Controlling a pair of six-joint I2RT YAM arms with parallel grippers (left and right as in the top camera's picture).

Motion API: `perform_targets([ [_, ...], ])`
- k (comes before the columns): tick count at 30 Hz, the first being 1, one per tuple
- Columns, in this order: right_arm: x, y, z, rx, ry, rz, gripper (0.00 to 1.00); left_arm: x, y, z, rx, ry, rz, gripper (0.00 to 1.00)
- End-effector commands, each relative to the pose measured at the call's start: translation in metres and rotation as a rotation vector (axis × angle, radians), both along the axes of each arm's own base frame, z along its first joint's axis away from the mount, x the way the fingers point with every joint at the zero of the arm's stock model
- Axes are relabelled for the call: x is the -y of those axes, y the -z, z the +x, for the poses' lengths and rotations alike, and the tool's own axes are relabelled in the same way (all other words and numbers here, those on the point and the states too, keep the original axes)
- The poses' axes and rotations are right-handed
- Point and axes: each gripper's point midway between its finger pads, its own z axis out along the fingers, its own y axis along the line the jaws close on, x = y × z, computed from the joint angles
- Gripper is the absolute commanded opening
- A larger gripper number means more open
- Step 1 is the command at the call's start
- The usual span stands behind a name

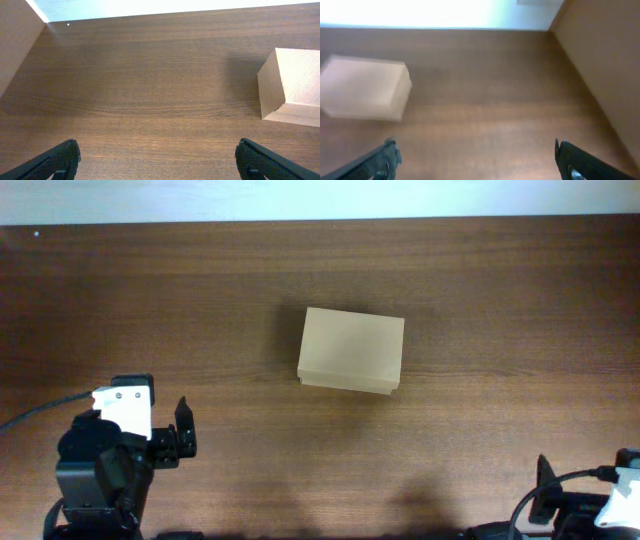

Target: Pack container

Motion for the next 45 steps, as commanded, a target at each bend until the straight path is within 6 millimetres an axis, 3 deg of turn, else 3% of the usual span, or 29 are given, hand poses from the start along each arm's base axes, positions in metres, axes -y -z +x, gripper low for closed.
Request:
perform_targets([
  [1, -0.022, 0.001, 0.010, 0.076, -0.060, 0.110, 0.99, -0.002, 0.004, 0.000, -0.011, -0.016, -0.009, 1.00],
  [4, -0.042, 0.005, 0.031, 0.164, -0.159, 0.170, 0.99, -0.002, 0.004, 0.000, -0.011, -0.017, -0.009, 0.99],
  [6, -0.049, 0.021, 0.045, 0.184, -0.196, 0.188, 0.99, -0.002, 0.004, 0.000, -0.011, -0.016, -0.009, 0.99],
  [11, -0.051, 0.093, 0.081, 0.174, -0.223, 0.205, 0.99, -0.002, 0.004, 0.000, -0.011, -0.016, -0.009, 1.00],
  [15, -0.049, 0.150, 0.098, 0.148, -0.220, 0.210, 0.99, -0.002, 0.004, 0.000, -0.011, -0.016, -0.009, 0.99],
  [20, -0.047, 0.186, 0.105, 0.166, -0.218, 0.203, 0.99, -0.002, 0.004, 0.000, -0.011, -0.016, -0.009, 1.00],
  [24, -0.047, 0.202, 0.106, 0.162, -0.217, 0.204, 0.99, -0.002, 0.004, 0.000, -0.011, -0.016, -0.009, 0.99],
  [34, -0.047, 0.214, 0.106, 0.136, -0.215, 0.209, 0.99, -0.002, 0.004, 0.000, -0.011, -0.016, -0.009, 1.00],
  [40, -0.048, 0.241, 0.104, 0.063, -0.207, 0.224, 0.99, -0.002, 0.004, 0.000, -0.011, -0.016, -0.009, 0.99],
  [45, -0.047, 0.241, 0.104, 0.065, -0.204, 0.222, 0.99, -0.002, 0.004, 0.000, -0.011, -0.016, -0.009, 1.00],
])
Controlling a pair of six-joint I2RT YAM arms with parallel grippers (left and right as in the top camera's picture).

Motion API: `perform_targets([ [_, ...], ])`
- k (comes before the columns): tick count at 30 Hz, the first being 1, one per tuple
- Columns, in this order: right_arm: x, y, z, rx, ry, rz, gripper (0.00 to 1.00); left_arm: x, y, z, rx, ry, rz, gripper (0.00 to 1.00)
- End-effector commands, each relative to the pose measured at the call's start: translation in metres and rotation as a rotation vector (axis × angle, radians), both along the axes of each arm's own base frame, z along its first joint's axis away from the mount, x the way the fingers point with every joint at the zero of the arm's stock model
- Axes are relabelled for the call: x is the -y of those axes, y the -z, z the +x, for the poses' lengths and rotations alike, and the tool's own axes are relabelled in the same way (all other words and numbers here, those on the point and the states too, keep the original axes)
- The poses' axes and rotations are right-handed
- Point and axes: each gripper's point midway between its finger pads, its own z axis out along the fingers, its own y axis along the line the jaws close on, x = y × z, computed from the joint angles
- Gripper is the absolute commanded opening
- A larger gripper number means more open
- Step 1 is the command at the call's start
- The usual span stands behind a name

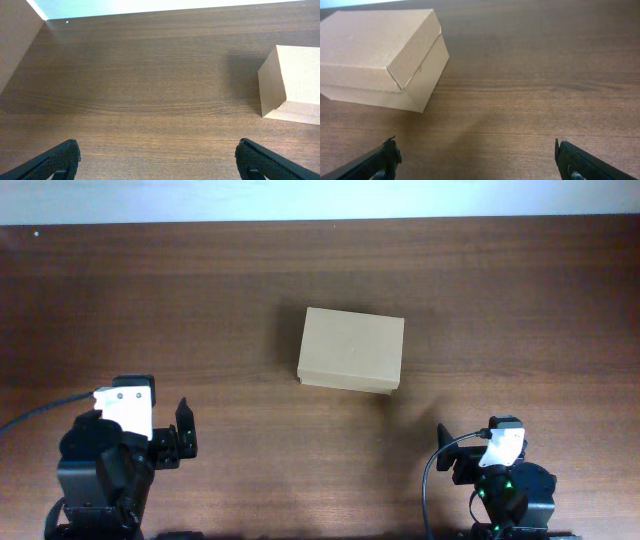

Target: Pack container

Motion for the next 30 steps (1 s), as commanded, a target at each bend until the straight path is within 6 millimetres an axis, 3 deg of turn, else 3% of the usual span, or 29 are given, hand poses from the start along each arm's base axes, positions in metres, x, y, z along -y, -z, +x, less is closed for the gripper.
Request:
perform_targets([
  [1, 0.001, 0.000, 0.000, 0.008, 0.003, 0.002, 0.99, -0.002, 0.001, 0.000, -0.001, -0.016, -0.009, 0.99],
  [18, 0.001, 0.000, 0.000, 0.007, 0.003, 0.002, 0.99, -0.002, 0.001, 0.000, -0.001, -0.016, -0.009, 1.00],
  [24, 0.001, 0.000, 0.000, 0.007, 0.003, 0.002, 0.99, -0.003, 0.010, -0.006, 0.016, -0.018, 0.005, 1.00],
  [30, 0.001, 0.000, 0.000, 0.007, 0.003, 0.002, 0.99, -0.011, -0.013, 0.020, 0.376, -0.048, 0.047, 1.00],
])
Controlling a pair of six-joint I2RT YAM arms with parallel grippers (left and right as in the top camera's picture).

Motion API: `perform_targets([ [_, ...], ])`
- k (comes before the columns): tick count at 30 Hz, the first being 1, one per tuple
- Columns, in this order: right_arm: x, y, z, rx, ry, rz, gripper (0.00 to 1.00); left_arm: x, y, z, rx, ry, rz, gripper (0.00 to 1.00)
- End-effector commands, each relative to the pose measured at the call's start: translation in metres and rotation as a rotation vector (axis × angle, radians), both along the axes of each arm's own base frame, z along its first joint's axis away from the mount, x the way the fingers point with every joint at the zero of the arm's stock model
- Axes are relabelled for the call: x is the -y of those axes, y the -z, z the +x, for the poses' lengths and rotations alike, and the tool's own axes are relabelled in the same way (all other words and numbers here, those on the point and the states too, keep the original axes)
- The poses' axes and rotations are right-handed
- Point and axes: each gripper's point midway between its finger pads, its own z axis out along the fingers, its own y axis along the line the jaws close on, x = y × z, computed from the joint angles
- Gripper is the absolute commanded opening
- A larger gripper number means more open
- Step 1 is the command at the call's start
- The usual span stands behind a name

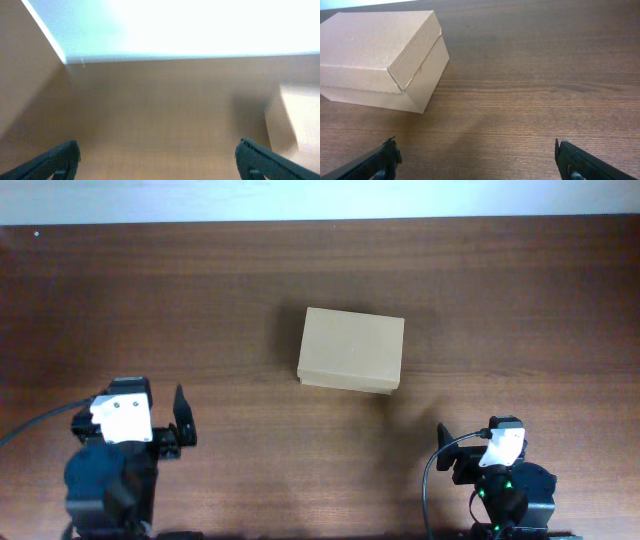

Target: Pack container

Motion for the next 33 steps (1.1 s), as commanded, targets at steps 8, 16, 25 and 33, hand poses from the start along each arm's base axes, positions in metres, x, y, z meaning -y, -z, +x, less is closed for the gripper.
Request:
perform_targets([
  [8, 0.001, 0.000, 0.000, 0.007, 0.003, 0.002, 0.99, -0.005, 0.017, 0.004, 0.372, -0.024, 0.018, 1.00],
  [16, 0.001, 0.000, 0.000, 0.007, 0.003, 0.002, 0.99, -0.005, 0.065, 0.005, 0.364, -0.024, 0.018, 1.00],
  [25, 0.001, 0.000, 0.000, 0.007, 0.003, 0.002, 0.99, -0.005, 0.111, 0.009, 0.295, -0.023, 0.017, 0.99],
  [33, 0.001, 0.000, 0.000, 0.007, 0.003, 0.002, 0.99, -0.005, 0.135, 0.009, 0.198, -0.022, 0.018, 0.99],
])
